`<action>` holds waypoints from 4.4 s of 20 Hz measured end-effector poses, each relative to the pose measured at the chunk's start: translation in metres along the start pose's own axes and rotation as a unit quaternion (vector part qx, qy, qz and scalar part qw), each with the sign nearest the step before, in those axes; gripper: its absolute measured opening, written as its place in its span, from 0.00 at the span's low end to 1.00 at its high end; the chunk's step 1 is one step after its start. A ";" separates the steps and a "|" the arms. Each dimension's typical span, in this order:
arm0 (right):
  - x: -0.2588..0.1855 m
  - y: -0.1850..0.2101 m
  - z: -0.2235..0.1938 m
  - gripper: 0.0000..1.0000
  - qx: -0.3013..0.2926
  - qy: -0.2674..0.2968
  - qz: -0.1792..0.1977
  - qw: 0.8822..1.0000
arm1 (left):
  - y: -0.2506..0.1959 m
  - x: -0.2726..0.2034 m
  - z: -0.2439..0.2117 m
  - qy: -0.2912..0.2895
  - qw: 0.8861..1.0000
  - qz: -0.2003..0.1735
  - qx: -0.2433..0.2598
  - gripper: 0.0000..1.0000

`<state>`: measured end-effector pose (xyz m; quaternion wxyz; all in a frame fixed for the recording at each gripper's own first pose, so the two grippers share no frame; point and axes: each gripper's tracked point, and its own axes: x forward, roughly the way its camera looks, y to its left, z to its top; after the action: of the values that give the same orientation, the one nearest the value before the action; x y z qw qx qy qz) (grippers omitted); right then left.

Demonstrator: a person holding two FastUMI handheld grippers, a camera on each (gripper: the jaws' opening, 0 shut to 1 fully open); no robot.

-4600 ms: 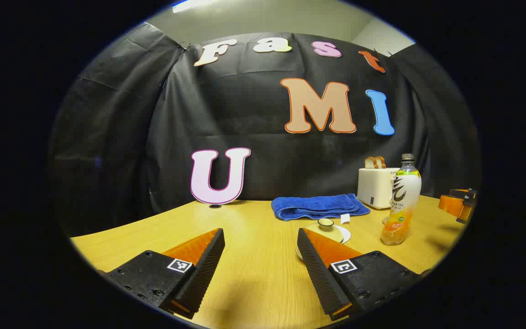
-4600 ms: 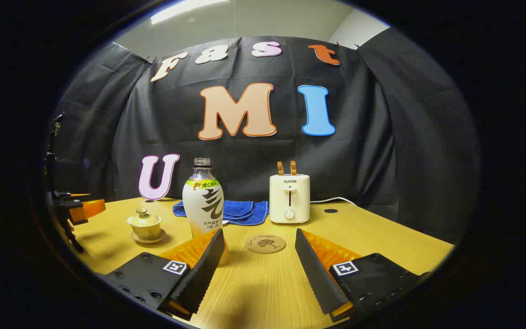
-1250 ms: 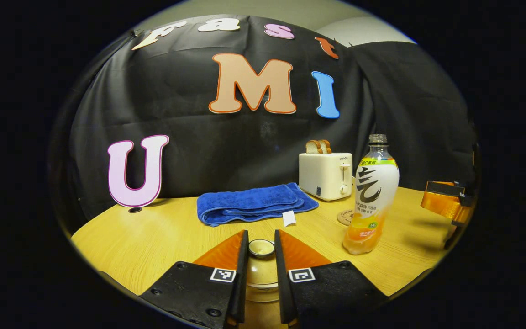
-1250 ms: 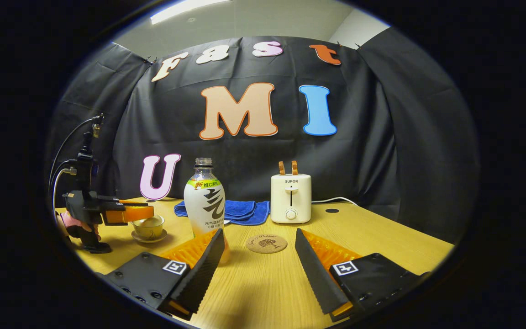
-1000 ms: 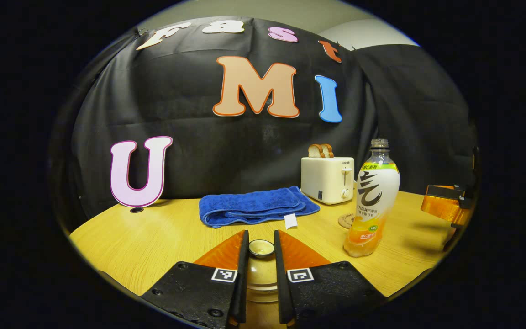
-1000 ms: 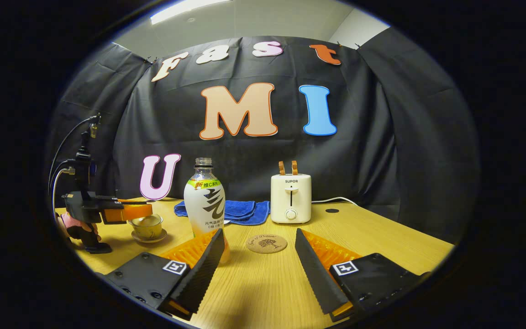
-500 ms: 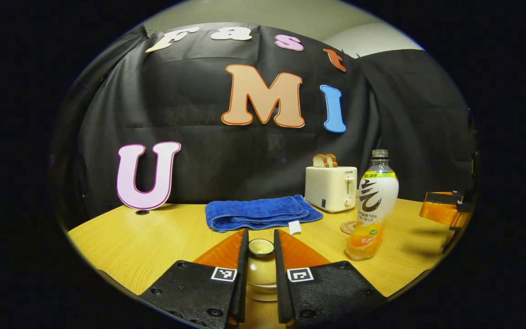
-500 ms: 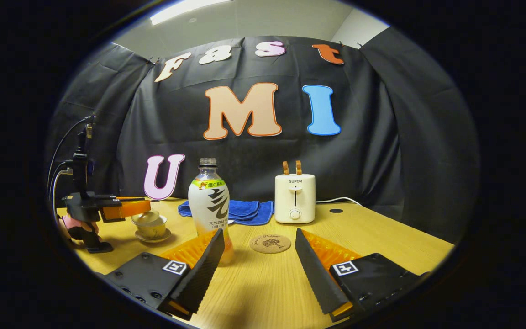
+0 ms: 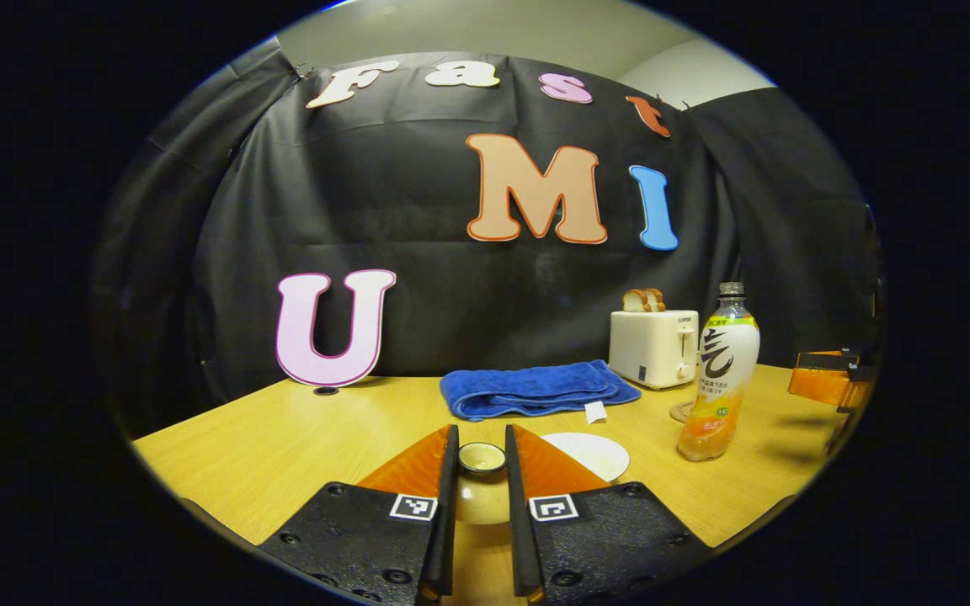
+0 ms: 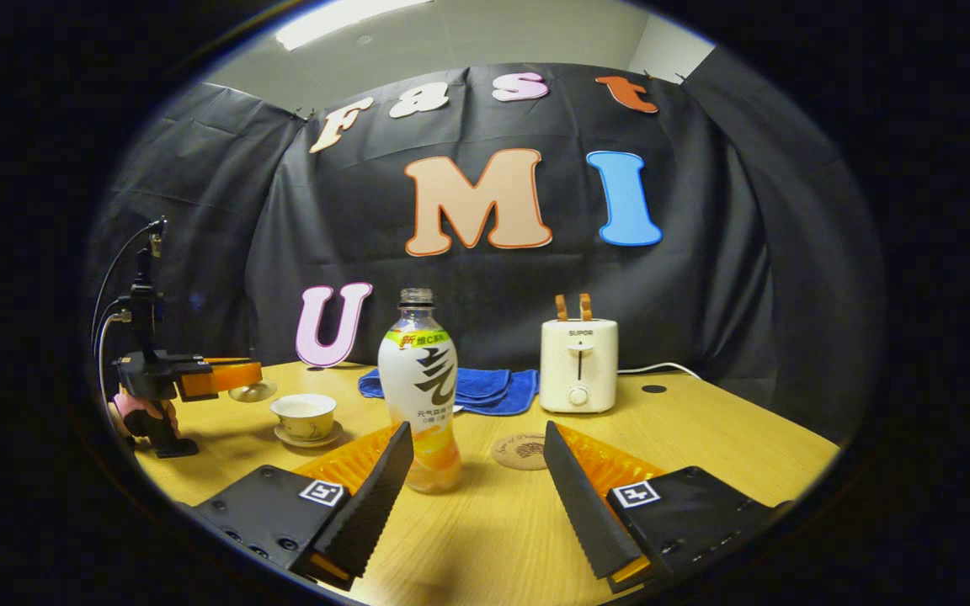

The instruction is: Open the teacup lid with one hand, grasp the water bottle and pour water into the teacup with the other hand; after pouring, place the water bottle on the coaster and then close the teacup lid.

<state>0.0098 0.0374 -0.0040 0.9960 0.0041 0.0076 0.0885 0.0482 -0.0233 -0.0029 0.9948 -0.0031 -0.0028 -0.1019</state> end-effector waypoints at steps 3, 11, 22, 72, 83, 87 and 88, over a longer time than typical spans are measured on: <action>0.015 0.009 0.000 0.97 0.000 0.000 0.014 1.000 | 0.019 -0.012 -0.001 0.001 1.000 0.029 0.002 0.25; 0.059 0.038 -0.015 0.94 -0.002 0.037 0.048 0.998 | 0.055 -0.035 0.000 0.000 0.997 0.078 0.003 0.25; 0.100 0.056 -0.035 0.99 -0.006 0.088 0.047 0.995 | 0.063 -0.039 -0.001 0.001 0.997 0.081 0.003 0.25; 0.137 0.078 -0.003 0.63 -0.796 -0.008 -0.060 0.603 | 0.100 -0.045 -0.005 0.004 0.991 0.130 0.001 0.25; 0.142 0.100 0.013 0.63 -0.847 -0.040 -0.052 0.528 | 0.100 -0.045 -0.006 0.006 0.991 0.133 0.000 0.25; 0.144 0.105 0.017 0.63 -0.864 -0.055 -0.045 0.499 | 0.101 -0.046 -0.006 0.006 0.991 0.133 -0.001 0.25; 0.145 0.107 0.019 0.63 -0.868 -0.059 -0.043 0.491 | 0.100 -0.045 -0.007 0.006 0.991 0.133 -0.001 0.25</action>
<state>0.1334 0.1683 0.0137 0.4964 -0.8580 -0.1315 0.0068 0.0244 0.0840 -0.0103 0.9995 -0.0035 0.0038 0.0310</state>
